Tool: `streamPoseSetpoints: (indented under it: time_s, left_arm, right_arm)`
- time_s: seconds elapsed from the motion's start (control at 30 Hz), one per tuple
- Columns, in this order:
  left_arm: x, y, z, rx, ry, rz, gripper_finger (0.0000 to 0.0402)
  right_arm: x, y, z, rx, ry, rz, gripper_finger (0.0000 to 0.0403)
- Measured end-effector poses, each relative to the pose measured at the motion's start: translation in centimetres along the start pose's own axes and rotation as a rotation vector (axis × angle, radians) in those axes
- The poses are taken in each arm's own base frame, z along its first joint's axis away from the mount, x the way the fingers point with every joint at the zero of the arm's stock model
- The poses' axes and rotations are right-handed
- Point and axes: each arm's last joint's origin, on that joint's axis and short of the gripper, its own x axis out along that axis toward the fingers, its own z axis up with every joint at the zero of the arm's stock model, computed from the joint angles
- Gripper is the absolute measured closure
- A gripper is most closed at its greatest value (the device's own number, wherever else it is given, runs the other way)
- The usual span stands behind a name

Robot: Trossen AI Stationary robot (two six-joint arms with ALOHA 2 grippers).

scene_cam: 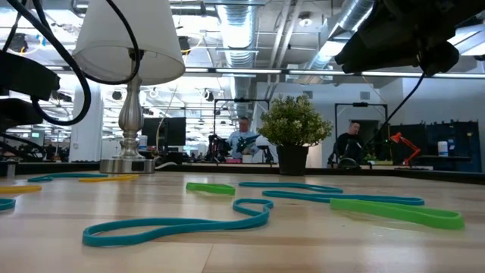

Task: Pick and place rubber bands into bin
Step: Put the yellow rubber band into the yellow basket

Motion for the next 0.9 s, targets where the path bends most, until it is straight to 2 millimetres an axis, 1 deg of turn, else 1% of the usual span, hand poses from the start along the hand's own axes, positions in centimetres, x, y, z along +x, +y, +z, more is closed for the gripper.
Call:
streamPoseSetpoints:
  time_s: [0.1,0.27,0.4,0.47,0.53,0.63,0.7,0.8,0.9]
  left_arm:
    - [0.0,0.0,0.0,0.0,-0.007,0.004,0.0299]
    - [0.1,-0.1,0.1,-0.022,-0.029,-0.002,0.0387]
    - [0.1,-0.1,0.2,-0.033,-0.03,-0.006,0.0397]
    - [-0.4,-0.3,0.5,-0.036,-0.037,-0.017,0.04]
    - [-1.2,-0.6,0.8,-0.031,-0.053,-0.024,0.0401]
    - [-4.1,-1.3,2.1,-0.022,-0.175,-0.076,0.0401]
    - [-5.5,-1.3,2.5,0.003,-0.25,-0.075,0.0401]
    - [-8.0,-1.3,3.5,0.003,-0.372,-0.11,0.0401]
    - [-9.3,-0.9,4.3,0.022,-0.437,-0.094,0.0401]
  right_arm:
    - [0.0,0.0,0.0,0.0,0.0,0.0,0.0305]
    - [0.0,0.0,0.0,0.0,0.0,0.0,0.0305]
    - [0.0,0.0,0.0,0.0,0.0,0.0,0.0305]
    - [0.0,0.0,0.0,0.005,-0.002,0.0,0.0305]
    - [0.2,0.2,0.2,0.015,-0.01,0.006,0.0305]
    - [0.7,0.7,1.1,0.012,-0.044,0.034,0.0305]
    - [1.3,1.3,1.7,-0.008,-0.08,0.06,0.0305]
    - [2.8,2.6,1.9,-0.104,-0.125,0.108,0.0305]
    - [4.8,4.2,1.6,-0.176,-0.17,0.231,0.0305]
